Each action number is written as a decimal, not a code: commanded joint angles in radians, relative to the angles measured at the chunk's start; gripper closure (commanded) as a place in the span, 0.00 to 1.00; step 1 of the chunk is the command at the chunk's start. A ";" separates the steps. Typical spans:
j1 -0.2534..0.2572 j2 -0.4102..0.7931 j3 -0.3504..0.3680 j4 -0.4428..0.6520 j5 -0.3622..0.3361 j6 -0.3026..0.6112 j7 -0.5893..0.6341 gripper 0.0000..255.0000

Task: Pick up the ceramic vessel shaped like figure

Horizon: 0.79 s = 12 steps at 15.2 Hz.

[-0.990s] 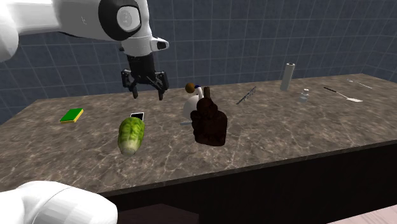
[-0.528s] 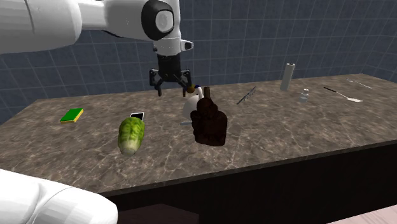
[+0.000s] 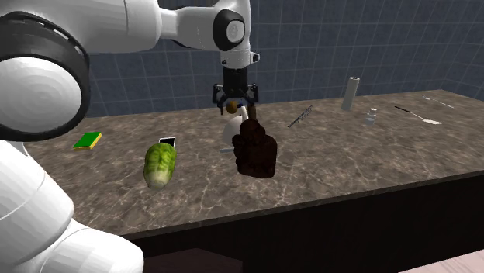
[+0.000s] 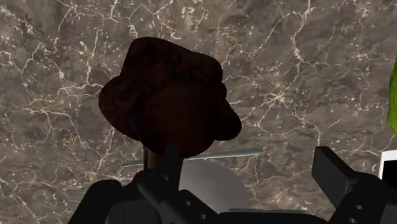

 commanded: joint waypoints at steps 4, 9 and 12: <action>-0.029 0.233 -0.042 0.242 0.056 -0.042 -0.148 0.00; -0.040 0.284 -0.043 0.259 0.069 -0.016 -0.177 0.00; -0.039 0.281 -0.042 0.215 0.068 0.026 -0.177 0.00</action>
